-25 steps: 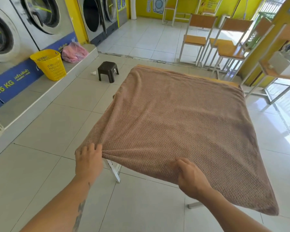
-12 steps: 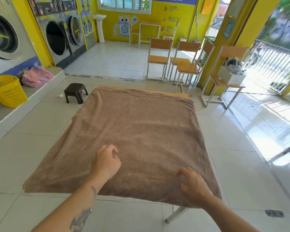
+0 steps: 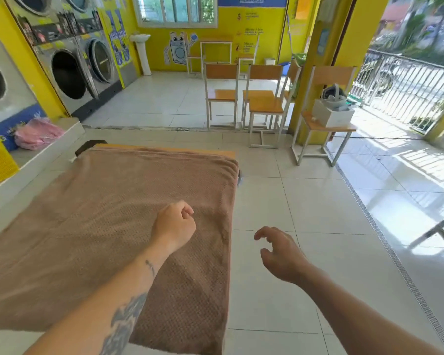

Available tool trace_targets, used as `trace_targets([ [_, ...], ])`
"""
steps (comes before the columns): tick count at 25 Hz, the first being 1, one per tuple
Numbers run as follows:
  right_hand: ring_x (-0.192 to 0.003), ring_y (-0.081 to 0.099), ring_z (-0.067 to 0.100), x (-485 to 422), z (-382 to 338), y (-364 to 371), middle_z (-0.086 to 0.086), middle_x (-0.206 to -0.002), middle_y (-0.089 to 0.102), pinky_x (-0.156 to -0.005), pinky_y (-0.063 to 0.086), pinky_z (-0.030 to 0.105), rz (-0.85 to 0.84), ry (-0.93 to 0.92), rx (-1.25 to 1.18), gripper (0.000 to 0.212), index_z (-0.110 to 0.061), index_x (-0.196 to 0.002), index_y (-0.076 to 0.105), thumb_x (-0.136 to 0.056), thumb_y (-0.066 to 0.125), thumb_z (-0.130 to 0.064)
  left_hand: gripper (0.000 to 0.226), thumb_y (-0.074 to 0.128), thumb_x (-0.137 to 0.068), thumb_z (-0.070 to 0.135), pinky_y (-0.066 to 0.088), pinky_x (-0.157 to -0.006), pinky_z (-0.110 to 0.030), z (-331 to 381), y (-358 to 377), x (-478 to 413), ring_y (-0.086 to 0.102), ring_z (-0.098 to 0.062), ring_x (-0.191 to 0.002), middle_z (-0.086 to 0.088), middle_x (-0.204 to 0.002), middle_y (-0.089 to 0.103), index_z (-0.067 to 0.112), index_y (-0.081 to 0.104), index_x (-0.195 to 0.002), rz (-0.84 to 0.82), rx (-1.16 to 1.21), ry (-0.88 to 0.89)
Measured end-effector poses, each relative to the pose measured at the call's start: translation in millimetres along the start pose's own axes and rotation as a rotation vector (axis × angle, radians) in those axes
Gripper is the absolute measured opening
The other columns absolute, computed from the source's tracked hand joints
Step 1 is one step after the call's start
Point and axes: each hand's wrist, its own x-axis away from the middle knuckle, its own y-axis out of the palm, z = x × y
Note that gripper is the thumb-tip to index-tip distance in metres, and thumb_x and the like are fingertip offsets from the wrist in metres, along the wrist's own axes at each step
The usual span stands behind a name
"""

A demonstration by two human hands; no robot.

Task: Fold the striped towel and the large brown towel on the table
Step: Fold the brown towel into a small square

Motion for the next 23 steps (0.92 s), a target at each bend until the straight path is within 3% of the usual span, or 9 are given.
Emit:
trace_targets([
  [7, -0.119, 0.049, 0.017, -80.9, 45.5, -85.2, -0.001, -0.129, 0.055, -0.096, 0.041, 0.031, -0.074, -0.130, 0.042, 0.040, -0.026, -0.123, 0.055, -0.086, 0.051, -0.011, 0.022, 0.045, -0.087, 0.013, 0.041, -0.061, -0.028, 77.7, 55.7, -52.3, 0.059, -0.015, -0.076, 0.004, -0.084, 0.063, 0.027, 0.061, -0.088, -0.013, -0.017, -0.111],
  [14, -0.116, 0.049, 0.015, -243.0, 55.9, -142.6, -0.002, -0.130, 0.053, -0.097, 0.042, 0.030, -0.132, -0.234, 0.112, 0.043, -0.027, -0.129, 0.051, -0.088, 0.052, -0.014, 0.020, 0.047, -0.090, 0.026, 0.048, -0.066, -0.031, 120.1, 142.8, -209.2, 0.057, -0.016, -0.067, 0.001, -0.072, 0.062, 0.015, 0.059, -0.078, 0.055, 0.162, -0.168],
  [17, -0.113, 0.052, 0.018, -328.0, 52.0, -165.5, -0.001, -0.129, 0.055, -0.094, 0.047, 0.033, -0.187, -0.275, 0.160, 0.042, -0.026, -0.127, 0.052, -0.087, 0.053, -0.015, 0.021, 0.053, -0.088, 0.041, 0.056, -0.079, -0.040, 124.0, 184.4, -290.0, 0.062, -0.017, -0.084, -0.003, -0.097, 0.065, 0.022, 0.061, -0.091, 0.055, 0.129, -0.250],
  [19, -0.109, 0.054, 0.019, -375.2, 50.5, -178.6, 0.000, -0.125, 0.057, -0.091, 0.050, 0.034, -0.212, -0.288, 0.188, 0.040, -0.026, -0.125, 0.054, -0.087, 0.053, -0.015, 0.052, 0.052, -0.084, 0.057, 0.051, -0.094, -0.045, 117.7, 205.6, -327.6, 0.053, -0.026, -0.114, -0.012, -0.134, 0.045, 0.020, 0.053, -0.121, 0.052, -0.007, -0.374],
  [20, -0.107, 0.055, 0.019, -399.5, 50.2, -183.0, 0.001, -0.124, 0.057, -0.089, 0.051, 0.034, -0.240, -0.301, 0.196, 0.039, -0.026, -0.124, 0.055, -0.086, 0.053, -0.014, 0.073, 0.048, -0.083, 0.064, 0.043, -0.103, -0.048, 112.8, 214.2, -343.1, 0.040, -0.032, -0.129, -0.014, -0.147, 0.028, 0.016, 0.039, -0.138, 0.044, -0.129, -0.462],
  [21, -0.105, 0.056, 0.019, -421.3, 50.1, -186.6, 0.001, -0.122, 0.058, -0.088, 0.052, 0.035, -0.267, -0.314, 0.205, 0.039, -0.025, -0.123, 0.056, -0.087, 0.053, -0.013, 0.088, 0.045, -0.081, 0.069, 0.036, -0.108, -0.049, 109.3, 221.2, -354.3, 0.029, -0.035, -0.136, -0.015, -0.152, 0.017, 0.013, 0.025, -0.146, 0.043, -0.246, -0.535],
  [23, -0.102, 0.059, 0.021, -467.6, 51.4, -191.5, 0.002, -0.119, 0.062, -0.087, 0.054, 0.037, -0.324, -0.369, 0.234, 0.035, -0.022, -0.119, 0.060, -0.087, 0.053, -0.011, 0.094, 0.044, -0.078, 0.069, 0.031, -0.106, -0.048, 110.3, 234.8, -373.3, 0.026, -0.033, -0.133, -0.014, -0.148, 0.018, 0.011, 0.021, -0.148, 0.113, -0.360, -0.648],
])
